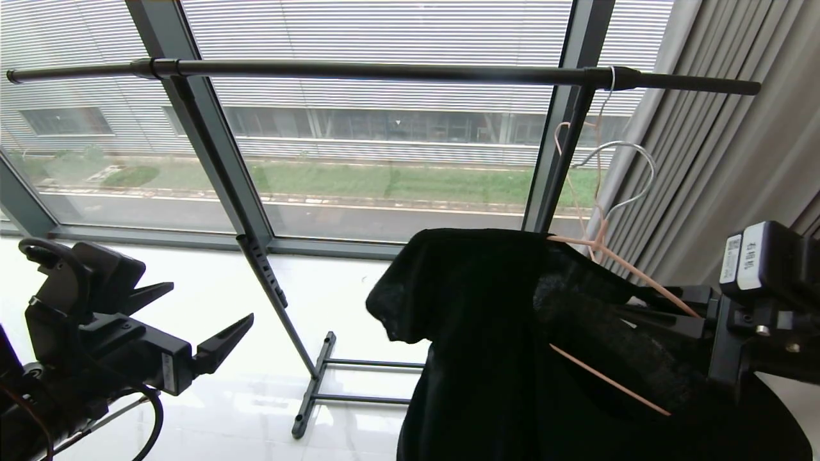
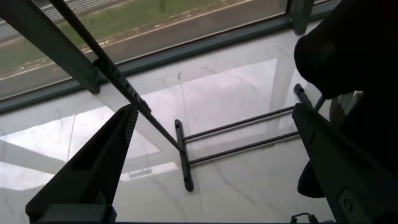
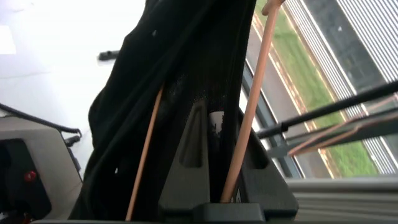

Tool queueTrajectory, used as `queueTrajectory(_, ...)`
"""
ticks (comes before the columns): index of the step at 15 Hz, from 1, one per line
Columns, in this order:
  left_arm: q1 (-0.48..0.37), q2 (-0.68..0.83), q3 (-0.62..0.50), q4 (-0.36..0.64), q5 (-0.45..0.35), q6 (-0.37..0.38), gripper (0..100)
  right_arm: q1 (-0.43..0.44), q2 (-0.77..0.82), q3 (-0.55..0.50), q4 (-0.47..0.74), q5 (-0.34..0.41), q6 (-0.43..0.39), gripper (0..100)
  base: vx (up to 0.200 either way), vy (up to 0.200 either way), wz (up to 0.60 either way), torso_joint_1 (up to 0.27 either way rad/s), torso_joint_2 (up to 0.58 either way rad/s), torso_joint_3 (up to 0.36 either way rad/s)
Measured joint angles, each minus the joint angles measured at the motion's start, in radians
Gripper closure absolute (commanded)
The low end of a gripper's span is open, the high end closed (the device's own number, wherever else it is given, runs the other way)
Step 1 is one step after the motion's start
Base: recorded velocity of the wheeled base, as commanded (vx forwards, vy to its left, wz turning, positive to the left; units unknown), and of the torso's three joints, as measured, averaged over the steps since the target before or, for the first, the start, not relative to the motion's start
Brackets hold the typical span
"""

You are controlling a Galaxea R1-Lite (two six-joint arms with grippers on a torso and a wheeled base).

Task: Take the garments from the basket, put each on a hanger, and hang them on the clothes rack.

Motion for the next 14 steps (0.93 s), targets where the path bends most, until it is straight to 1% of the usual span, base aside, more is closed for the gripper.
queueTrajectory(2, 0.028, 0.002, -0.014, 0.000, 0.051, 0.002, 0, -0.033, 0.008, 0.034, 0.001, -0.077, 0.002, 100, 0.000, 0.000, 0.00, 0.000, 0.00, 0.000)
queueTrajectory(4, 0.039, 0.003, -0.019, 0.000, 0.098, 0.002, 0, -0.035, 0.027, 0.037, -0.004, -0.117, 0.002, 100, 0.000, 0.000, 0.00, 0.000, 0.00, 0.000)
queueTrajectory(5, 0.041, 0.003, -0.023, 0.000, 0.108, 0.002, 0, -0.028, 0.037, 0.029, -0.013, -0.127, 0.002, 100, 0.000, 0.000, 0.00, 0.000, 0.00, 0.000)
queueTrajectory(8, 0.043, 0.001, -0.055, 0.000, 0.167, 0.003, 0, -0.023, 0.054, 0.022, -0.019, -0.132, 0.002, 100, 0.000, 0.200, 0.00, -0.004, 0.00, 0.001)
queueTrajectory(12, 0.043, 0.001, -0.068, 0.000, 0.170, 0.005, 0, -0.017, 0.058, 0.019, -0.024, -0.132, 0.002, 100, 0.000, 0.200, 0.00, 0.004, 0.00, 0.005)
queueTrajectory(14, 0.043, 0.001, -0.068, 0.000, 0.170, 0.021, 0, -0.018, 0.060, 0.018, -0.024, -0.134, 0.003, 100, 0.000, 0.200, 0.00, 0.000, 0.00, 0.002)
